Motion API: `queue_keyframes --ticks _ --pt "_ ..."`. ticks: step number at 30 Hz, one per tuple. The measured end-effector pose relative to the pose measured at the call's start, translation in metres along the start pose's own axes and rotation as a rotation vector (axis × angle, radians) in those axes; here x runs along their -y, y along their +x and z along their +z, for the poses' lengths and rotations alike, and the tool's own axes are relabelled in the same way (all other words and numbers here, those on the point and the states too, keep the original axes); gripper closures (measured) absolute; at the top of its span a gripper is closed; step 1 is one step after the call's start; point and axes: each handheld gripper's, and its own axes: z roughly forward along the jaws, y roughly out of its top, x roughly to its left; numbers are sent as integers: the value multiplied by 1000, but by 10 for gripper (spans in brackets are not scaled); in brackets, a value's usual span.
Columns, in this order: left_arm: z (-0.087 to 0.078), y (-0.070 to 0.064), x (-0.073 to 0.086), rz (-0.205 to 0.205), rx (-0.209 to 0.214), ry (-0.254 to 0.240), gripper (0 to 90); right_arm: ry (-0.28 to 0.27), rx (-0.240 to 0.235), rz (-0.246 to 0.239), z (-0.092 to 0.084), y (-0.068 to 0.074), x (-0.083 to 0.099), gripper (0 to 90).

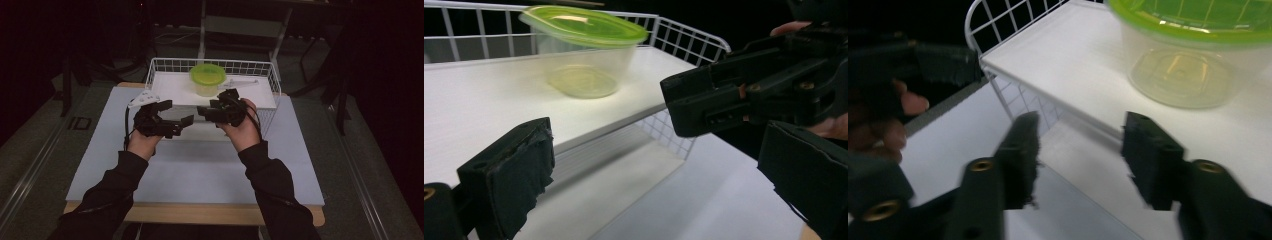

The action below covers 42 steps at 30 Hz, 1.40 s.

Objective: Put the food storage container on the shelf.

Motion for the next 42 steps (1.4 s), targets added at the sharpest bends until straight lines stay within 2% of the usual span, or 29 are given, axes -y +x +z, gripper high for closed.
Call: queue_keyframes --ticks 5,6,7,8,9,12,13,18,20,24,29,30,34,42 --pt "-3 -7 4 18 27 1 27 -21 -14 -1 -8 -1 10 335" --pt "-5 -9 6 24 35 5 27 -46 -41 -3 -14 -1 16 281" --pt "-5 -9 6 24 35 5 27 -46 -41 -3 -14 -1 16 281" --pt "-5 -11 7 27 42 11 27 -53 -54 -38 -19 -2 22 223" --pt "-6 -12 8 29 45 11 27 -60 -45 -46 -22 -1 25 214" --pt "-8 -14 10 34 55 14 27 -71 -56 -40 -26 -2 31 197" --pt "-9 -16 13 40 64 17 27 -78 -43 -46 -31 -3 37 196" --pt "-11 -21 21 55 89 25 27 -80 -44 -48 -38 -6 54 170" --pt "-11 -22 22 59 92 30 27 -77 -44 -48 -38 -7 57 168" --pt "-11 -26 32 70 111 43 27 -61 -43 -54 -40 -9 75 156" --pt "-12 -28 41 65 127 47 27 -37 -47 -50 -39 -11 92 157" --pt "-11 -28 46 61 133 58 27 -23 -57 -46 -38 -11 101 156" --pt "-10 -28 54 67 136 80 27 -15 -60 -42 -38 -13 110 157" --pt "-6 -28 81 64 151 142 27 15 -57 -20 -40 -20 138 157"
